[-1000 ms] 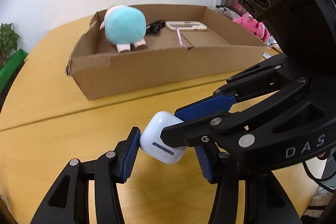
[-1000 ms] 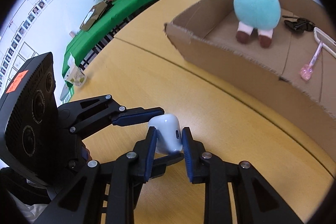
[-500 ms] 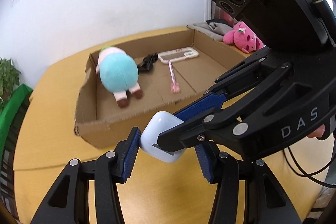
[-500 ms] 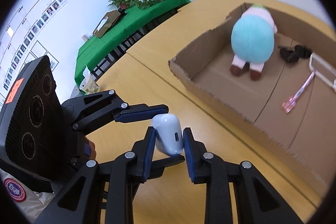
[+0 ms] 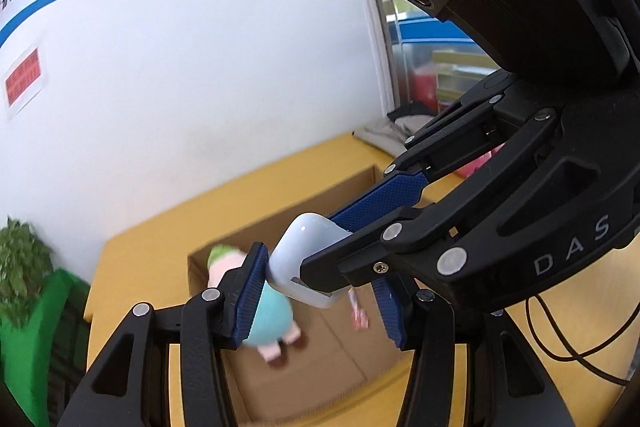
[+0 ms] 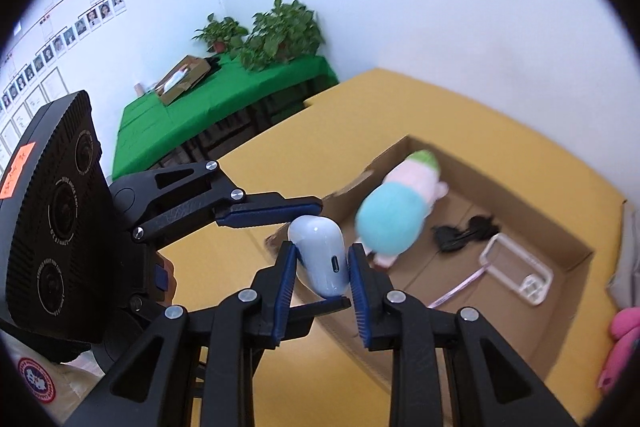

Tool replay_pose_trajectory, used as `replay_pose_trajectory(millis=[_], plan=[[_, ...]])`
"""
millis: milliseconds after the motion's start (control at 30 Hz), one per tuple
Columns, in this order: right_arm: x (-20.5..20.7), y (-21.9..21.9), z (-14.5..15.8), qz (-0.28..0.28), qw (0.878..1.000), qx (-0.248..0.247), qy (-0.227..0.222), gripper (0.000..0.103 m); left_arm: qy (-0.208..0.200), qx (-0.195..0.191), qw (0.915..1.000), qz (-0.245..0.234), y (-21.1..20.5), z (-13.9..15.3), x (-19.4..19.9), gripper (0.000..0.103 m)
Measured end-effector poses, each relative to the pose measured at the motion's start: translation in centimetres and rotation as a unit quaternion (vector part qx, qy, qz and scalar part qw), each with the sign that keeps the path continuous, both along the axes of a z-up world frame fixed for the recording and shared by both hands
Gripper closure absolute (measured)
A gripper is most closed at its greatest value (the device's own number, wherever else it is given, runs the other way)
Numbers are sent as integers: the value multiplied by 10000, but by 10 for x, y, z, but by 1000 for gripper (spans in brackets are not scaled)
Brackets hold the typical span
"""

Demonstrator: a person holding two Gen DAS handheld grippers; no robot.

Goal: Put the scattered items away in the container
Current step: 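Lift the earbud case with both grippers and carry it over the box, then open both grippers to drop the earbud case into the box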

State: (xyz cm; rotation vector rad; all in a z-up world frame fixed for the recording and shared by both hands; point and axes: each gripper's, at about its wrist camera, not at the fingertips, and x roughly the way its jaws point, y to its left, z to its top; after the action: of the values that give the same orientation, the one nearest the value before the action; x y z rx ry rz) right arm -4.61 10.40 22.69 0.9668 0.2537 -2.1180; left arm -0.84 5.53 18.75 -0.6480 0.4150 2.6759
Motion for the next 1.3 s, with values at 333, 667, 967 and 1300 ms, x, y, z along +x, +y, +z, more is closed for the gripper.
replay_pose_trajectory(millis=[333,667,967,1300], plan=[[-86,60,14,-698,9964,477,28,77,-274,104,9988,-395,55,11,-115,48],[-174,114,-88,-1187,9882,354,-898,78,-1358,100,9896,-461,92,-69,-213,49],[-189,139,-185,-1432,9729,375,-1776,78,-2396,70,9686,-665,125,-158,-218,49],[-195,148,-247,-1710,9522,481,-2487,79,-3090,36,9482,-731,130,-200,-221,52]])
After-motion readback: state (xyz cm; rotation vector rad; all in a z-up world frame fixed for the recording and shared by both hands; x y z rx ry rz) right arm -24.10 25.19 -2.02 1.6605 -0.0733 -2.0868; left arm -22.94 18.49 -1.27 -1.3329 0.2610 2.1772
